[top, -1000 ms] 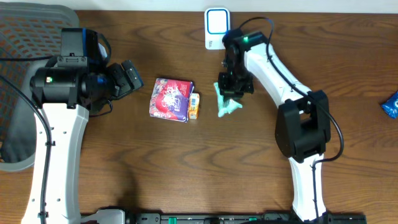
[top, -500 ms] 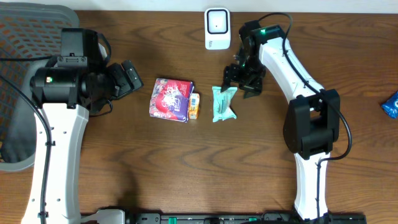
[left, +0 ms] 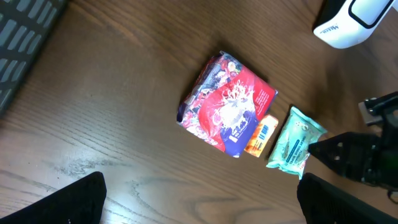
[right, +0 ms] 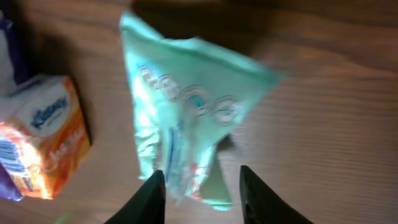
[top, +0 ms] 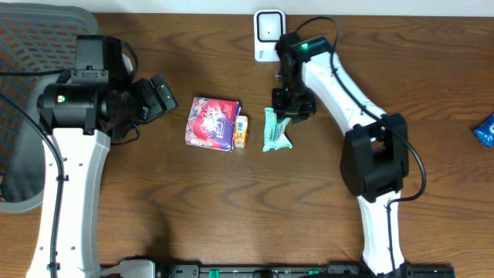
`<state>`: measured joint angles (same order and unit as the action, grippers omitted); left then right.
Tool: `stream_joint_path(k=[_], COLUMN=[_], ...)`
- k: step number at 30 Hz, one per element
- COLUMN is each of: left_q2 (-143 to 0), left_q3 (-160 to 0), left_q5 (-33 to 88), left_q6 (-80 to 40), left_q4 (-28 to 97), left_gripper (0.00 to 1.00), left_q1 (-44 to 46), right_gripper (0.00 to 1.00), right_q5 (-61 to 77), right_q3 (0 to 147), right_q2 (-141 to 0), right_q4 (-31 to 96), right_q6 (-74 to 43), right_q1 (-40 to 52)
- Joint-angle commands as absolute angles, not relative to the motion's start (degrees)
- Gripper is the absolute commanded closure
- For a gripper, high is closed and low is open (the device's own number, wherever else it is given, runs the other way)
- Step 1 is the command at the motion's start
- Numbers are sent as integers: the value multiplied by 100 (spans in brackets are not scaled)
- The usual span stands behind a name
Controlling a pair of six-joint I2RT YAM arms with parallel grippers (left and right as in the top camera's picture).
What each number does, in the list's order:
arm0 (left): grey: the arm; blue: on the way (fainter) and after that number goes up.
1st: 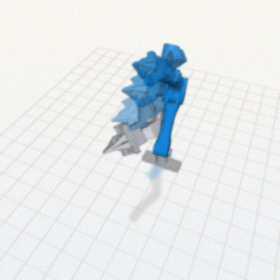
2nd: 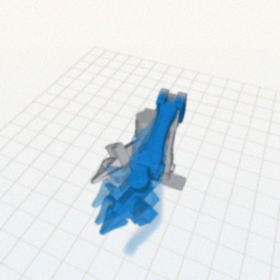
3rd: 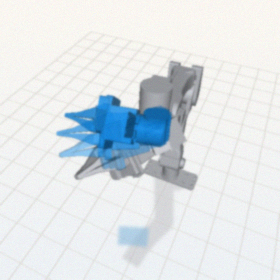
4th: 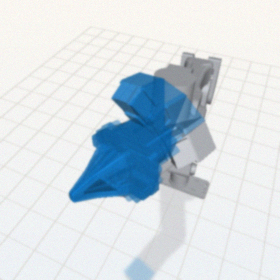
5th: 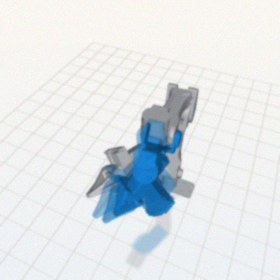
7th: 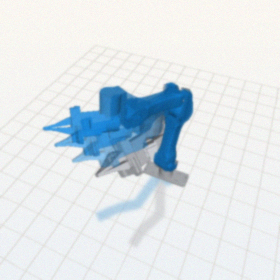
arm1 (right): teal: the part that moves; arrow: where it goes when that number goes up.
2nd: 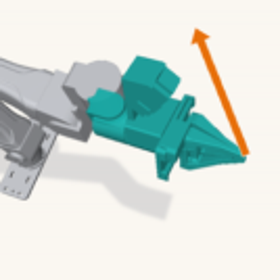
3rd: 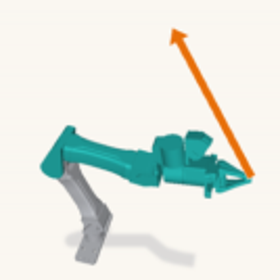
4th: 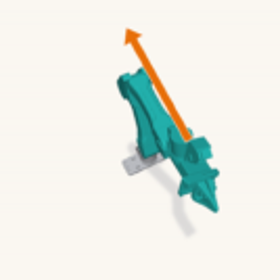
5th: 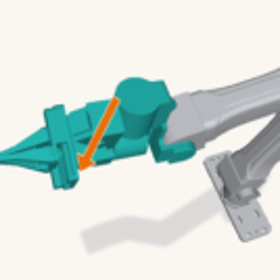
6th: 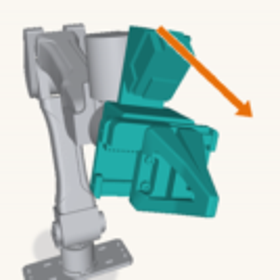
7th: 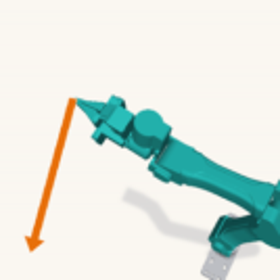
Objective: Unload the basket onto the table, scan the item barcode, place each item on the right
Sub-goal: 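Lift the green wipes pack toward the scanner with the right gripper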
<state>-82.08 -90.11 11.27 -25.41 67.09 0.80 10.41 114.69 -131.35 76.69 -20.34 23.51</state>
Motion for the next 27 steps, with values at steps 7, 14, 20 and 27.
stream_joint_path(k=[7,14,20,27], left_q2=[-8197,-8197,-8197,-8197], left_q3=[-9050,-9050,-9050,-9050], left_q5=[1094,1094,1094,1094], left_q6=[-2488,-2488,-2488,-2488], left_q4=[6724,6724,6724,6724], left_gripper=[2,2,2,2], left_q1=[56,56,56,56], right_gripper=[76,88,95,76], right_q5=[703,416,-95,-421], right_q3=[11459,11386,10687,10333], right_q2=[-13152,-13159,-13159,-13157], right_q4=[7717,7546,6963,6735], right_q6=[-1953,-1973,-2294,-2163], right_q1=[2679,2764,2783,2740])
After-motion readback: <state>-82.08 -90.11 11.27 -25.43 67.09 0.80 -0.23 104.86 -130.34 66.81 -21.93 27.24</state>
